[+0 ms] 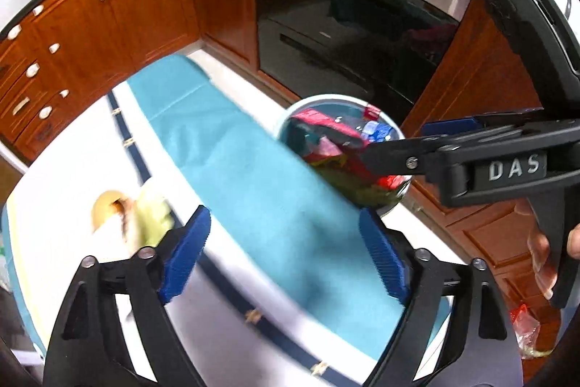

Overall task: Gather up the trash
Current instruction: 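Open both tools to drop the wrapper and bottle into the bin, then move both open tools back toward the orange peel and tissue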

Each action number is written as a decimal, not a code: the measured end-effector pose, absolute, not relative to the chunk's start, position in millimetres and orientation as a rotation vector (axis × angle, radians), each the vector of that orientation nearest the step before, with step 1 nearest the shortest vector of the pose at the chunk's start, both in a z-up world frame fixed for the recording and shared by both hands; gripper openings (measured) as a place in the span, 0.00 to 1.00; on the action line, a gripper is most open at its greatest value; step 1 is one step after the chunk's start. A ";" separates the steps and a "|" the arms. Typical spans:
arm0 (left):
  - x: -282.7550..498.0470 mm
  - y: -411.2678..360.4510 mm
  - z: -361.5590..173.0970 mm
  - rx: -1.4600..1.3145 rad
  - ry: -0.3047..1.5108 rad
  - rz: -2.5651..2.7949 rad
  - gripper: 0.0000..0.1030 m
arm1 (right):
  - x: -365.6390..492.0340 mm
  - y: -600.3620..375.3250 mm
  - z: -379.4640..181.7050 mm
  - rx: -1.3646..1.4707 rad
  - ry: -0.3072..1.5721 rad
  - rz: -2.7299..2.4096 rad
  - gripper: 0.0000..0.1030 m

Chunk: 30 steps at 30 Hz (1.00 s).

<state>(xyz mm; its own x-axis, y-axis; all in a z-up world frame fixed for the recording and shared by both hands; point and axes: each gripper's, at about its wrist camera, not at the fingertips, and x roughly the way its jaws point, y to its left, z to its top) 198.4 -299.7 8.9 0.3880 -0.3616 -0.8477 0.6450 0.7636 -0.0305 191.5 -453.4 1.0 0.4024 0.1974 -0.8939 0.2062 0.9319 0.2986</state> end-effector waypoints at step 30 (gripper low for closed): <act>268.2 -133.8 -38.9 0.198 1.117 -0.499 0.94 | 253.3 -317.8 -11.0 0.393 1.225 0.126 0.83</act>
<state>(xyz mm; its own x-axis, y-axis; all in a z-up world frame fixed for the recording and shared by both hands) 268.2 -133.8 -38.9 0.3425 -0.2832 -0.8958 0.4776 0.8736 -0.0936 253.3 -317.8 -11.0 0.3420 0.3028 -0.8896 0.1154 0.9259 0.3596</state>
